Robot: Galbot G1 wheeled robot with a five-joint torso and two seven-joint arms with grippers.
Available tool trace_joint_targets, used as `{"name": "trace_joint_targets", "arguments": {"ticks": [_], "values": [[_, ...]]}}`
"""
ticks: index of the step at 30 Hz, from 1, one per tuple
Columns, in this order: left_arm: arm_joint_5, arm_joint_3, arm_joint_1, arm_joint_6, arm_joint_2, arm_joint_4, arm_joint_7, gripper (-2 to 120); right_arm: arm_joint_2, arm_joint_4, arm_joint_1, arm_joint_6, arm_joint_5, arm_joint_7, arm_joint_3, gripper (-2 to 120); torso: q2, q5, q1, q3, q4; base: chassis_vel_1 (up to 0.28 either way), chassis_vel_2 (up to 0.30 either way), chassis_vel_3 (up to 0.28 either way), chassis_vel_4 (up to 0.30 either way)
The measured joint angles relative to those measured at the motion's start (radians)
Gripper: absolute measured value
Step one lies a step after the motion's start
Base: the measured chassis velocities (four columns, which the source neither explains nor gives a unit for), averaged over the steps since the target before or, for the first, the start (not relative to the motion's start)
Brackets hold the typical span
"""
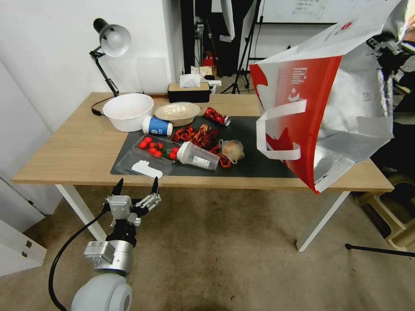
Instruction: Pick up the food delivery bag from the floor and place it on the table.
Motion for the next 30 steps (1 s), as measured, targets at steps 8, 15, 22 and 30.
{"name": "trace_joint_targets", "arguments": {"ticks": [8, 15, 22, 30], "values": [[0.0, -0.001, 0.0, 0.0, 0.001, 0.0, 0.0, 100, 0.001, 0.0, 0.002, -0.009, 0.0, 0.014, -0.001, 0, 0.0, 0.0, 0.0, 0.0, -0.0001, 0.0, 0.0, 0.0, 0.0], [0.001, 0.003, -0.003, -0.003, -0.002, 0.006, 0.0, 100, 0.005, 0.0, 0.002, -0.028, 0.007, 0.055, 0.001, 0, 0.0, -0.0001, 0.0, 0.0, -0.0001, 0.0, 0.0, 0.0, 0.0], [0.002, 0.003, 0.003, -0.004, -0.001, 0.004, 0.001, 100, 0.052, 0.008, 0.013, -0.083, -0.005, 0.155, -0.026, 0, 0.0, 0.0, 0.0, 0.0, 0.0, 0.0, 0.0, 0.0, 0.0], [0.003, -0.001, 0.005, -0.007, -0.003, 0.001, 0.001, 100, 0.081, -0.003, 0.108, -0.175, 0.039, 0.34, -0.097, 0, 0.0, -0.0001, 0.0, 0.0, 0.0, 0.0, 0.0, 0.0, 0.0]]}}
